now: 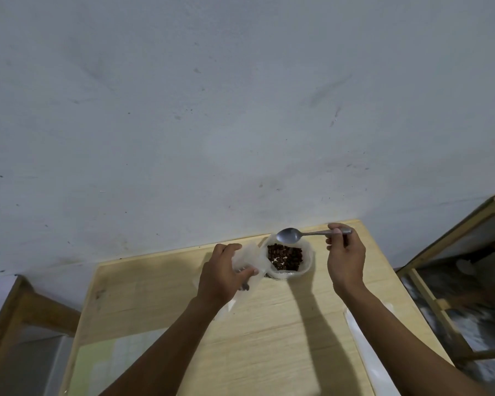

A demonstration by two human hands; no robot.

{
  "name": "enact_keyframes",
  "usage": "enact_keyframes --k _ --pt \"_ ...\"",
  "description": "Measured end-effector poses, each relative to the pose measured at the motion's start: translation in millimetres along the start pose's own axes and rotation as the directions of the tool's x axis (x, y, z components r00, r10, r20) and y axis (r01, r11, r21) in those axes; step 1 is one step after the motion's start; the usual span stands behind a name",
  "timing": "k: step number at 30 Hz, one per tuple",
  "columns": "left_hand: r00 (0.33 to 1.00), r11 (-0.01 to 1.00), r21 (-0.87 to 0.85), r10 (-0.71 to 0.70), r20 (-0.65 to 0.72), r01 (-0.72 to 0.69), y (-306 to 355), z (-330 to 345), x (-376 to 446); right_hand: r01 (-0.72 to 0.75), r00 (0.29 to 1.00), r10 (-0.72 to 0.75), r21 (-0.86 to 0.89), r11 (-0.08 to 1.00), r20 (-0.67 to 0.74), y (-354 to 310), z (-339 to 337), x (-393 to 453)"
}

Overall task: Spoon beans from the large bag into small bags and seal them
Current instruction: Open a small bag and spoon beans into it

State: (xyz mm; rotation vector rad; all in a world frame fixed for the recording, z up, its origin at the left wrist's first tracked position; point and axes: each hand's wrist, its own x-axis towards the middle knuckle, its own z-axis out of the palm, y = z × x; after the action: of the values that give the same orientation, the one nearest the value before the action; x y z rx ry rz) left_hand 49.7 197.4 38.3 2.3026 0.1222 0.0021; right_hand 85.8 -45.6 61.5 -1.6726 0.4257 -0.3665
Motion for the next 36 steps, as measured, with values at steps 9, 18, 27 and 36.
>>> enact_keyframes --k 9,18,27,36 --pt "0.999 0.982 0.182 0.043 0.013 -0.044 -10 14 5 -0.135 0.990 0.139 -0.111 0.985 0.031 52 -3 -15" --pt "0.996 0.976 0.200 0.087 0.011 -0.088 -10 24 11 -0.308 0.940 0.324 -0.145 0.940 0.107 69 -4 -16" --pt "0.995 0.987 0.136 0.088 -0.035 -0.083 -17 21 7 -0.378 0.926 0.378 0.055 0.924 0.001 44 -5 -5" --pt "0.996 0.996 0.073 0.062 -0.062 -0.057 -14 8 5 -0.280 0.960 0.273 0.154 0.948 0.068 4 1 -17"
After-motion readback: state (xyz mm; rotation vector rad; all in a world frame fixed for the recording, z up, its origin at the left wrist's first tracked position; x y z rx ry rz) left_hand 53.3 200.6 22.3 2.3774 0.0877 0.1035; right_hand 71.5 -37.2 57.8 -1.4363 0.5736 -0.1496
